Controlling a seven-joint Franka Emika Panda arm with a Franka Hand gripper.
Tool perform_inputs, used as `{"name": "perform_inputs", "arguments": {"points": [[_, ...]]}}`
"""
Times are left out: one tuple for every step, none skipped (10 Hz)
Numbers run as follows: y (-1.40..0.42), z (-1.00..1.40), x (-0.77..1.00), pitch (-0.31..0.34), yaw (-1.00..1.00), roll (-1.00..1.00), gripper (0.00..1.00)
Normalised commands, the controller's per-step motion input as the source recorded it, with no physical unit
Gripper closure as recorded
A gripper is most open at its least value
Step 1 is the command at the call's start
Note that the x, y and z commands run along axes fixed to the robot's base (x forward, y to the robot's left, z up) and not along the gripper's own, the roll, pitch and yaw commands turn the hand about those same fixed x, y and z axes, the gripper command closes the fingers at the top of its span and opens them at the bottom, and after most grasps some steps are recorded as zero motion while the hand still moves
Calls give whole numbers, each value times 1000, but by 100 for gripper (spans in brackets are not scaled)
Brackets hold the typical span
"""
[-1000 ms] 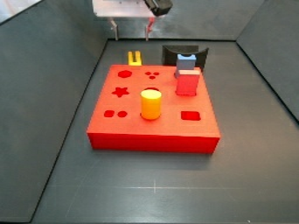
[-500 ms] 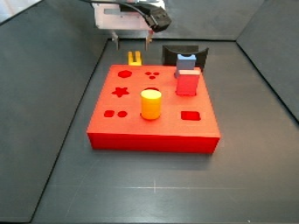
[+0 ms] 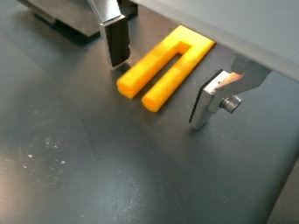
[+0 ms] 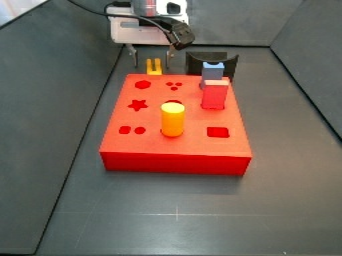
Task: Pick up the square-circle object. Move up. Rotate the square-circle object. Place the square-circle object on the fixture. Regrasp the square-circle object. Move to above the board. Insert the square-circle object.
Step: Rotate the square-circle object, then move up, then place the square-circle object on the fixture.
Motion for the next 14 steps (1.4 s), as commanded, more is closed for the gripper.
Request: {"name": "perform_inputs", "arguments": {"points": [[0,0,0,0,0,0,100],[0,833,0,0,0,0,100],[0,815,-12,9,0,0,100],[1,762,-26,20,-2,6,100],[1,570,-19,48,-7,33,100],[3,439,-16,71,-12,50,100],[3,302,-15,84,-11,72,100],[1,171,-18,88,-9,95,100],[0,1000,0,0,0,0,100],[-1,1000,-2,13,1,5,100],[2,1000,-12,30,-1,16,100],[2,1000,-17,47,-10,38,100],[2,1000,-20,52,-14,52,100],[1,1000,-28,62,-14,81,100]]}}
